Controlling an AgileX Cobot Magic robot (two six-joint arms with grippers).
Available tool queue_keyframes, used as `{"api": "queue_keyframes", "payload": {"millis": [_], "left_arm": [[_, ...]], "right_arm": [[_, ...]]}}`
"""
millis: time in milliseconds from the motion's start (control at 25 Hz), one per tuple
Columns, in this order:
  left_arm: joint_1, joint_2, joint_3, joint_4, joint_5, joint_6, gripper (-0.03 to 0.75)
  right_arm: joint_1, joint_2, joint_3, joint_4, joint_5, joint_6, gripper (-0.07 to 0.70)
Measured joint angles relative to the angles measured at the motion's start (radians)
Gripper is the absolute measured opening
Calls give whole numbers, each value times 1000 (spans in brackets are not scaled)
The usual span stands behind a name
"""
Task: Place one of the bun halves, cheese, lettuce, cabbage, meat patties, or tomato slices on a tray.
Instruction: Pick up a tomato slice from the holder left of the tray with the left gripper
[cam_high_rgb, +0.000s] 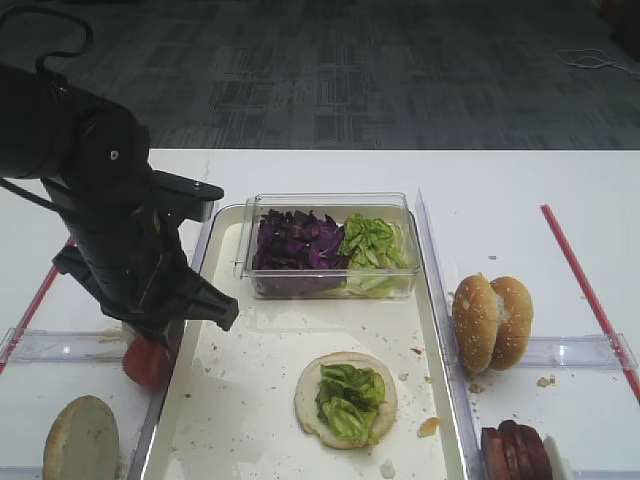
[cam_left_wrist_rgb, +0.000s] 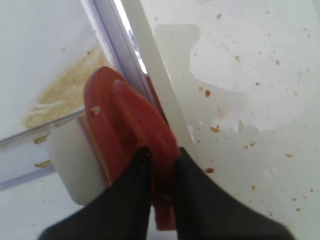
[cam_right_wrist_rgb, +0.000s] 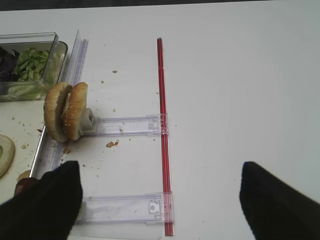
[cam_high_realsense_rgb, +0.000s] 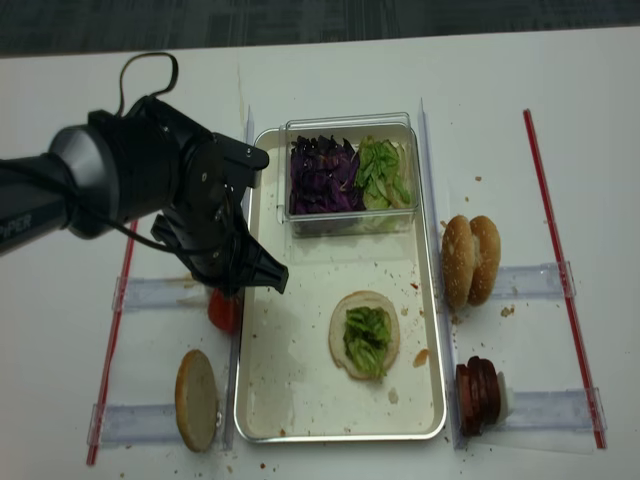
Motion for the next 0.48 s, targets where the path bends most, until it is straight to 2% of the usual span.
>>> {"api": "queue_keyframes", "payload": {"millis": [480], "left_arm": [[0, 0, 0, 8, 0, -2, 56]], "right_arm": [[0, 0, 0, 0, 0, 4, 663]]}}
